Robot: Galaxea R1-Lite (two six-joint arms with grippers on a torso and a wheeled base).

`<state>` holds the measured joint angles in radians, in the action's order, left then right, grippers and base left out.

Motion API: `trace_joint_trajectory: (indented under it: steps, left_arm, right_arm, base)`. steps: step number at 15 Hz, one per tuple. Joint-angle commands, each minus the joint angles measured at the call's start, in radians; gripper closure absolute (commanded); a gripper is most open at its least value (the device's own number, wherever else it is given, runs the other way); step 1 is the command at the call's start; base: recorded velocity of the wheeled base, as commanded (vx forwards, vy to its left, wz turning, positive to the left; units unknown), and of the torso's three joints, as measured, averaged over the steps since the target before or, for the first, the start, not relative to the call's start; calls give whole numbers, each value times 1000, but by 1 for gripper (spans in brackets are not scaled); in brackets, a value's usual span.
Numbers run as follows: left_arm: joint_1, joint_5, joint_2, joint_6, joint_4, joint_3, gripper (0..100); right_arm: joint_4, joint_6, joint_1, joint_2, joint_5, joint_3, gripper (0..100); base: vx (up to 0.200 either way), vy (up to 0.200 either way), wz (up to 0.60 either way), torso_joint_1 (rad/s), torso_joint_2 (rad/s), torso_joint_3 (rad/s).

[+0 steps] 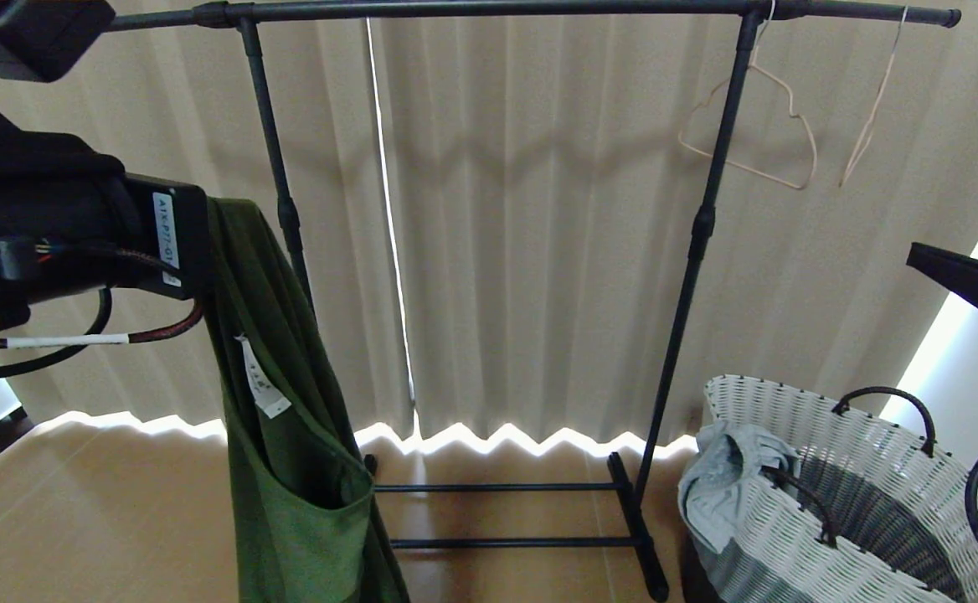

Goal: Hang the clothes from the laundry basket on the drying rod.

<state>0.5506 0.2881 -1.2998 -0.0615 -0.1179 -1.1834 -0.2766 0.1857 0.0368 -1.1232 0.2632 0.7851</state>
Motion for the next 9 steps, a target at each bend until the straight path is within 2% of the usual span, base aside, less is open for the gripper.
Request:
trace_joint_trajectory:
  steps: [1, 4, 9]
  left_arm:
    - [0, 0, 7, 0, 0, 4, 100]
    - [-1, 2, 28, -6, 1, 42, 100]
    - [-1, 0, 39, -8, 3, 57, 100]
  right_arm:
    - [-1, -3, 0, 0, 1, -12, 0]
    - [-9, -5, 0, 5, 4, -32, 0]
    - [-174, 1, 0, -7, 2, -115, 0]
  base:
    - [0, 0, 0, 0, 0, 0]
    - [0, 0, 0, 0, 0, 0]
    - [0, 0, 0, 0, 0, 0]
